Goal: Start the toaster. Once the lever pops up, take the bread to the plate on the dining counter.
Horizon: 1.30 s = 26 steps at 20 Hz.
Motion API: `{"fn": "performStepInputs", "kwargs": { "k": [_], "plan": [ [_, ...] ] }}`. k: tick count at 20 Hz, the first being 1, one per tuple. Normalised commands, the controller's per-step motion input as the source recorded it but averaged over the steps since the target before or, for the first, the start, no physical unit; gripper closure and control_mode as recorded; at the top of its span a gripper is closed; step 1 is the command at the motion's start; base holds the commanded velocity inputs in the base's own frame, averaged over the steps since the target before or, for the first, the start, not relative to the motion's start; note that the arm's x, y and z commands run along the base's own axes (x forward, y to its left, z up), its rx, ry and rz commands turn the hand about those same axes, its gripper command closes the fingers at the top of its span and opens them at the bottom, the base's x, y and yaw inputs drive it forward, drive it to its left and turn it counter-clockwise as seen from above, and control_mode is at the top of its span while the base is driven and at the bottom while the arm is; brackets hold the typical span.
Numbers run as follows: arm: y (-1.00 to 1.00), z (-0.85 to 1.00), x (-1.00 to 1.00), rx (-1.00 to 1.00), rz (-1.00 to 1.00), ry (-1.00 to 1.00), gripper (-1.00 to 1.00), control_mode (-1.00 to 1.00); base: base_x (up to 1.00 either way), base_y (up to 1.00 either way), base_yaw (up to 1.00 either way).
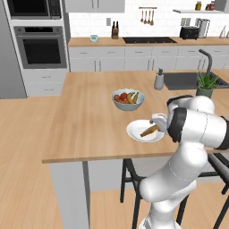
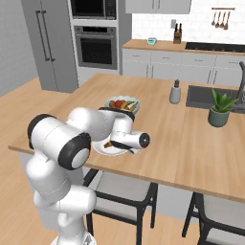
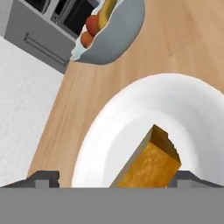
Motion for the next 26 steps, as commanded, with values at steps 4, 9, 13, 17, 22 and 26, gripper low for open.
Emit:
{"fn": "performStepInputs", "kwargs": {
  "k": [4, 9, 13, 17, 22, 26],
  "plan": [
    [-0.02, 0.09, 0.03, -0.02, -0.03, 0.43, -1.0, -1.0, 0.0, 0.0, 0.0],
    [-0.04, 0.05, 0.07, -0.03, -0.08, 0.57, -1.0, -1.0, 0.0, 0.0, 0.0],
    [-0.31, 0.11, -0.24, 0.0, -0.12, 0.62, -1.0, -1.0, 0.0, 0.0, 0.0],
    [-0.38, 0.0, -0.59, -0.04, -0.18, 0.53, -1.0, -1.0, 0.0, 0.0, 0.0],
    [-0.04, 0.54, -0.97, 0.0, -0.06, 0.04, -1.0, -1.0, 0.0, 0.0, 0.0],
    [0.18, 0.62, -1.0, -0.09, -0.01, -0.4, -1.0, -1.0, 0.0, 0.0, 0.0]
  ]
}}
